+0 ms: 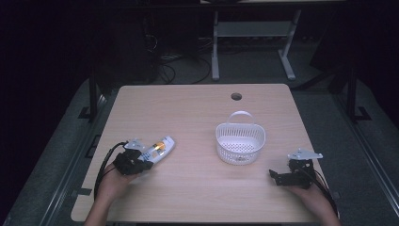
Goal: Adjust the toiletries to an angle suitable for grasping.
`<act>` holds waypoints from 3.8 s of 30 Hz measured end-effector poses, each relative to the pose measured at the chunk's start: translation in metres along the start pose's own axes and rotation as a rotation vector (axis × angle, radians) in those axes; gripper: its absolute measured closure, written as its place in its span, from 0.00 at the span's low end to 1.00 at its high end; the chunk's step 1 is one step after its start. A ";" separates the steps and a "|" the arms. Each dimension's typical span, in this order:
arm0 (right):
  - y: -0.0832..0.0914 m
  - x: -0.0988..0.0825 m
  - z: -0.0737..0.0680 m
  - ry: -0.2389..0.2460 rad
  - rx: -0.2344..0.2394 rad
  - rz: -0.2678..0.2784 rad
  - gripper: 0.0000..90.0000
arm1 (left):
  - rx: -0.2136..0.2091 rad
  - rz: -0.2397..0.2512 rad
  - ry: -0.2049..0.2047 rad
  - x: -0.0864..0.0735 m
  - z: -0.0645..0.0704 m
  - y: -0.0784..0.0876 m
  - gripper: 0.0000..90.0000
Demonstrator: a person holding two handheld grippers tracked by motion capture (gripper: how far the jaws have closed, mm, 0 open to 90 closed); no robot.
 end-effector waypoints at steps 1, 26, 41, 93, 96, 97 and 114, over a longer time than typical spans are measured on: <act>0.000 0.000 0.000 0.000 0.000 0.000 0.01 | 0.000 0.000 0.000 0.000 0.000 0.000 1.00; 0.000 0.000 0.000 0.000 0.000 0.000 0.01 | 0.020 0.040 0.014 0.011 -0.015 0.011 1.00; 0.000 0.000 0.000 0.000 0.000 0.000 0.01 | 0.047 0.050 -0.039 0.065 -0.024 -0.004 1.00; 0.000 0.000 0.000 0.000 0.000 0.000 0.01 | -0.024 -0.022 -0.065 0.080 -0.008 -0.052 1.00; 0.000 0.000 0.000 0.000 0.000 0.000 0.01 | -0.038 -0.019 -0.066 0.080 -0.005 -0.051 1.00; 0.000 0.000 0.000 0.000 0.000 0.000 0.01 | -0.041 -0.017 -0.071 0.080 -0.002 -0.050 1.00; 0.000 0.000 0.000 0.000 0.000 0.000 0.01 | -0.062 -0.046 -0.118 0.067 0.025 -0.047 1.00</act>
Point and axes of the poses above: each handheld gripper's, and its own axes: y roughly backward along the jaws, x roughly out of its top, z roughly to its right, the point moved 4 cm from there along -y, roughly forward along the jaws, and after that the axes turned 6 degrees about x, right-handed, at the moved point
